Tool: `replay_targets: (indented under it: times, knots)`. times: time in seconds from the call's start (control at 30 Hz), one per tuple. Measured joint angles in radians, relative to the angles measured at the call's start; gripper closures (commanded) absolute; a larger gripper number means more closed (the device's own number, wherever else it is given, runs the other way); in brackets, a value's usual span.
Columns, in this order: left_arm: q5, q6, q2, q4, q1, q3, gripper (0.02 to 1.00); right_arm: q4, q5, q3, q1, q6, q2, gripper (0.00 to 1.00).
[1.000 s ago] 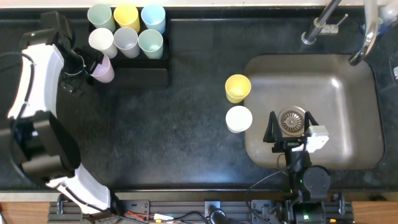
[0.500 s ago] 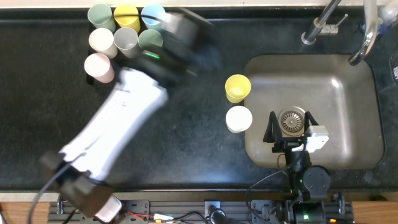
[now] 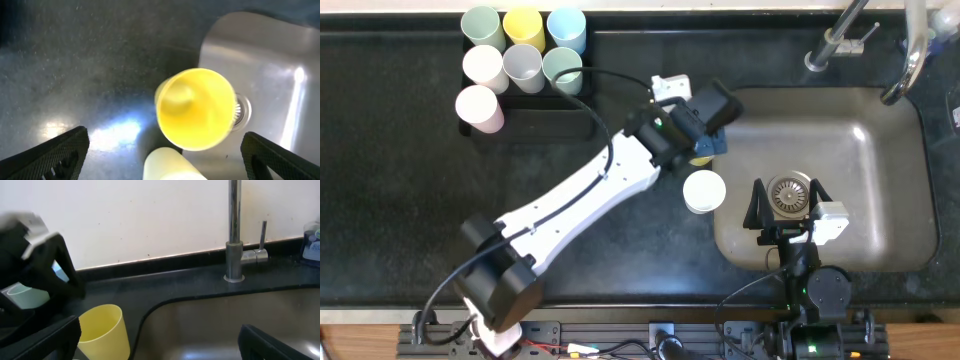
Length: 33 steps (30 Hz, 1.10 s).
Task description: Store Cups
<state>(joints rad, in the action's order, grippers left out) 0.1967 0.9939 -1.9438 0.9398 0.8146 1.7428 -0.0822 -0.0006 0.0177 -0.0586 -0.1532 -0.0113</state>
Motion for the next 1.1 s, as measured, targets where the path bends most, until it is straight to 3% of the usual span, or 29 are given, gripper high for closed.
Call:
replay_targets:
  times: [0.23,0.53,0.57,0.6,0.63,0.77,1.1]
  knots:
    - [-0.171,0.007,-0.099,0.003,-0.091,0.0,0.02,0.0,0.0,0.0,0.0,0.0,0.0,0.003]
    - [-0.252,0.023,-0.142,0.003,-0.101,0.0,0.053,0.0,0.0,0.0,0.0,0.0,0.0,0.005]
    - [-0.255,0.026,-0.142,0.003,-0.101,0.0,0.132,0.0,0.0,0.0,0.0,0.0,0.0,0.003]
    - [-0.257,0.029,-0.142,0.003,-0.101,0.0,0.772,0.0,0.0,0.0,0.0,0.0,0.0,0.003]
    - [-0.258,0.032,-0.142,0.002,-0.101,0.0,0.908,0.0,0.0,0.0,0.0,0.0,0.0,0.005]
    - [-0.257,0.028,-0.142,-0.002,-0.101,0.0,0.982,0.0,0.0,0.0,0.0,0.0,0.0,0.003]
    - [-0.216,0.028,-0.142,0.044,-0.117,0.032,0.982,0.0,0.0,0.0,0.0,0.0,0.0,0.005]
